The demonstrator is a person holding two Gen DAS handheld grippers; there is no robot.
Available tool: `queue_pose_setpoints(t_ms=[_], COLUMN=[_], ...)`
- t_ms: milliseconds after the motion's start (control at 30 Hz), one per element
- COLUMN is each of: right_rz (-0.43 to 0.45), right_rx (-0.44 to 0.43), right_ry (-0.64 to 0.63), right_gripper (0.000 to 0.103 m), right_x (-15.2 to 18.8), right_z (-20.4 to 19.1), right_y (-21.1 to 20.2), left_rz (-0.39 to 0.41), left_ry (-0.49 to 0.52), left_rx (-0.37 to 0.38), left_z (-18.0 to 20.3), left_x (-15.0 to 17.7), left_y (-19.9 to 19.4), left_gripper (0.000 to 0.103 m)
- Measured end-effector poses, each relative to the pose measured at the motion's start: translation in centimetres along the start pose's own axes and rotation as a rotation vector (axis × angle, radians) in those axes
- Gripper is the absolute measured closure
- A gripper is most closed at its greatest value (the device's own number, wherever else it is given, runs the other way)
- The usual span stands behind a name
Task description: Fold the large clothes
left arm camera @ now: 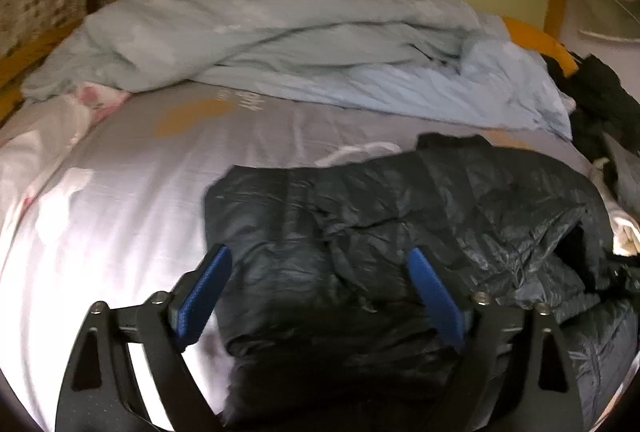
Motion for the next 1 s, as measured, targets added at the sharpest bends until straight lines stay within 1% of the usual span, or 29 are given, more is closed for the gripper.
queue_pose_setpoints(t_ms=[33, 67, 100, 133, 167, 200, 233, 267, 300, 333, 367, 433, 467, 500, 533, 567, 600, 633, 700, 733, 767, 800, 833, 867, 900, 933, 1000], right_rz=[0.008, 0.000, -0.011, -0.019, -0.027, -0.030, -0.029, -0.029, -0.030, -0.026, -0.012, 0.054, 0.078, 0.099, 0.117, 0.123, 0.109, 0.087, 0.001, -0.020, -0.022, -0.015, -0.014, -0.025, -0.027, -0.018, 0.020], right_rx=[0.015, 0.015, 0.013, 0.005, -0.011, -0.020, -0.020, -0.018, -0.017, -0.022, -0.039, -0.099, -0.122, -0.142, -0.165, -0.184, -0.195, -0.186, -0.129, -0.086, -0.026, -0.010, -0.021, -0.042, -0.051, -0.049, -0.043], right_ry=[0.049, 0.109, 0.149, 0.164, 0.160, 0.143, 0.132, 0.124, 0.118, 0.120, 0.123, 0.098, 0.080, 0.066, 0.055, 0.045, 0.032, 0.025, -0.004, -0.006, 0.007, 0.028, 0.059, 0.091, 0.103, 0.098, 0.084], right_gripper=[0.055, 0.055, 0.055, 0.055, 0.055, 0.055, 0.055, 0.055, 0.055, 0.055, 0.055, 0.055, 0.055, 0.053, 0.053, 0.053, 0.053, 0.053, 0.053, 0.053, 0.053, 0.053, 0.053, 0.053, 0.053, 0.053, 0.053], right_x=[-0.2, -0.5, -0.6, -0.5, -0.5, -0.5, -0.4, -0.5, -0.4, -0.2, -0.2, -0.4, -0.4, -0.5, -0.5, -0.4, -0.2, -0.1, 0.4, 0.6, 0.6, 0.5, 0.4, 0.3, 0.2, 0.2, 0.3], right_z=[1.0, 2.3, 3.4, 4.0, 4.4, 4.7, 4.7, 4.7, 4.7, 4.7, 4.6, 3.8, 3.5, 3.0, 2.4, 2.0, 1.4, 1.2, 0.7, 1.0, 1.7, 2.2, 2.8, 3.3, 3.5, 3.4, 3.5], right_y=[0.3, 0.8, 1.1, 1.3, 1.5, 1.5, 1.5, 1.5, 1.3, 0.9, 0.2, -1.6, -2.4, -3.2, -3.8, -4.1, -3.8, -3.4, -0.9, 0.2, 1.1, 1.5, 1.6, 1.5, 1.1, 0.8, -0.5], left_rz=[-0.016, -0.036, -0.051, -0.058, -0.062, -0.064, -0.051, -0.028, 0.009, 0.045, 0.071, 0.138, 0.154, 0.156, 0.135, 0.113, 0.096, 0.082, 0.061, 0.048, 0.031, -0.013, -0.057, -0.073, -0.063, -0.042, 0.010], left_ry=[0.022, 0.035, 0.043, 0.048, 0.056, 0.071, 0.088, 0.095, 0.090, 0.080, 0.074, 0.076, 0.083, 0.096, 0.110, 0.117, 0.117, 0.114, 0.106, 0.106, 0.100, 0.077, 0.042, 0.006, -0.032, -0.043, -0.005], left_rx=[0.009, 0.003, 0.002, 0.014, 0.020, 0.006, -0.038, -0.082, -0.137, -0.173, -0.181, -0.201, -0.221, -0.241, -0.250, -0.247, -0.239, -0.240, -0.274, -0.282, -0.287, -0.294, -0.286, -0.259, -0.215, -0.189, -0.190], left_z=[0.3, 0.3, 0.3, 0.5, 0.7, 0.9, 1.0, 1.2, 0.9, 0.7, 0.5, 0.2, 0.0, -0.2, -0.4, -0.5, -0.7, -1.1, -1.8, -2.3, -2.8, -3.6, -4.2, -4.8, -5.2, -5.1, -4.1], left_x=[0.1, 0.2, 0.3, 0.3, 0.5, 0.6, 0.7, 0.5, 0.4, 0.2, -0.1, -0.7, -0.9, -1.1, -1.1, -1.1, -1.0, -0.9, -0.7, -0.5, -0.4, 0.0, 0.6, 1.0, 1.3, 1.4, 1.3], left_y=[0.6, 1.2, 1.8, 2.2, 2.3, 2.2, 1.7, 1.4, 0.4, -0.7, -1.6, -3.8, -4.5, -5.0, -4.9, -4.4, -4.0, -3.4, -2.4, -1.7, -1.1, -0.2, 0.7, 1.0, 0.8, 0.1, -1.8], left_gripper=[0.044, 0.052, 0.056, 0.068, 0.086, 0.098, 0.103, 0.103, 0.103, 0.103, 0.103, 0.103, 0.103, 0.103, 0.103, 0.102, 0.102, 0.102, 0.103, 0.103, 0.103, 0.103, 0.103, 0.103, 0.103, 0.103, 0.103])
Point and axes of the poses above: each gripper's, at about its wrist camera, not at the fingertips, and y roughly the way its jaws point, z to its right, x to its underside, the point moved 4 cm from there along y, roughly the way its jaws point, and after that the axes turned 8 degrees about y, right-handed, at the moved point
